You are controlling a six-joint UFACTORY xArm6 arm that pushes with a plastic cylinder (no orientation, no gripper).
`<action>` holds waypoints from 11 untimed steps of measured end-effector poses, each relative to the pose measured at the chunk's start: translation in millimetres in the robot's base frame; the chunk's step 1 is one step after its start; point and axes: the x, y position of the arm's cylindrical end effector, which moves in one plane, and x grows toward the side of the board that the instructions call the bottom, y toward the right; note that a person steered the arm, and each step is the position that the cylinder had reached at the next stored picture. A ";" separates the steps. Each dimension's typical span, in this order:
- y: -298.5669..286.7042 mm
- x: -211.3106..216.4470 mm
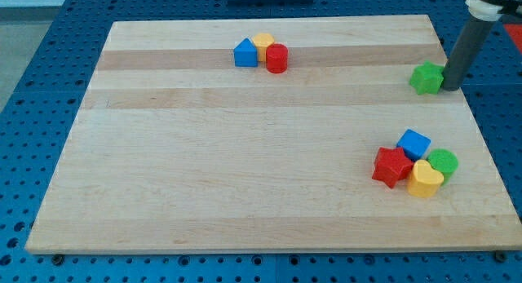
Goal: Drag the green star into the group of blocks
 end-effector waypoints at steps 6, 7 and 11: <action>-57.3 2.4; -73.8 29.5; -76.0 77.1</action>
